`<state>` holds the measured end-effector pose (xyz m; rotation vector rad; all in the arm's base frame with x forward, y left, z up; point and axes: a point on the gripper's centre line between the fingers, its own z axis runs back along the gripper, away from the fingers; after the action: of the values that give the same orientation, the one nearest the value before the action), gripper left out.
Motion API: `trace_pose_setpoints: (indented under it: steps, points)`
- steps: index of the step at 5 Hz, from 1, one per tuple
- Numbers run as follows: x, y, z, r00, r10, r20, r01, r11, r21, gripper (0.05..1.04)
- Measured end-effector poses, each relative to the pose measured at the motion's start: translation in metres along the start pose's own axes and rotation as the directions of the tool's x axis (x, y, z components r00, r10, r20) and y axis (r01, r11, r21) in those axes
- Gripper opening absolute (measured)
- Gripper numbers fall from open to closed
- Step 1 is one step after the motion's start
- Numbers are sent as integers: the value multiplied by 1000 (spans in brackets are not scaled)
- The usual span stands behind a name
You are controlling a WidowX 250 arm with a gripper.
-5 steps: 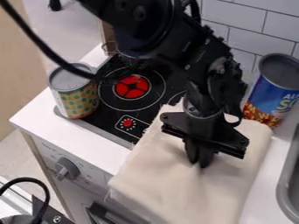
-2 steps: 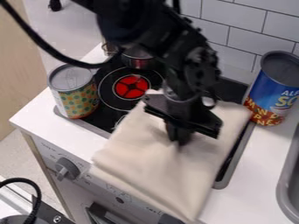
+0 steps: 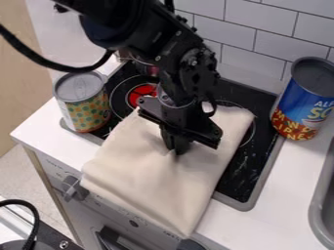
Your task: Moved the white cloth into the middle of the burner
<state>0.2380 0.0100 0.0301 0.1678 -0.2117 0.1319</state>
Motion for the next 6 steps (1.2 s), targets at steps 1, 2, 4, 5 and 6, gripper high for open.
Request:
trace_pose_setpoints:
  steps: [1,2,4,5,6]
  points:
    - [3,0,-1,1000,5,-19,-5,1000,-2,55]
    - [10,0,-3,999,47,-27,-46,999,10,55]
    - [32,4,-7,1000,-13,27,12,999,41,55]
    - [40,1,-7,998,-55,42,54,998,27,54]
    - [43,-9,-5,998,-51,27,52,998,-31,54]
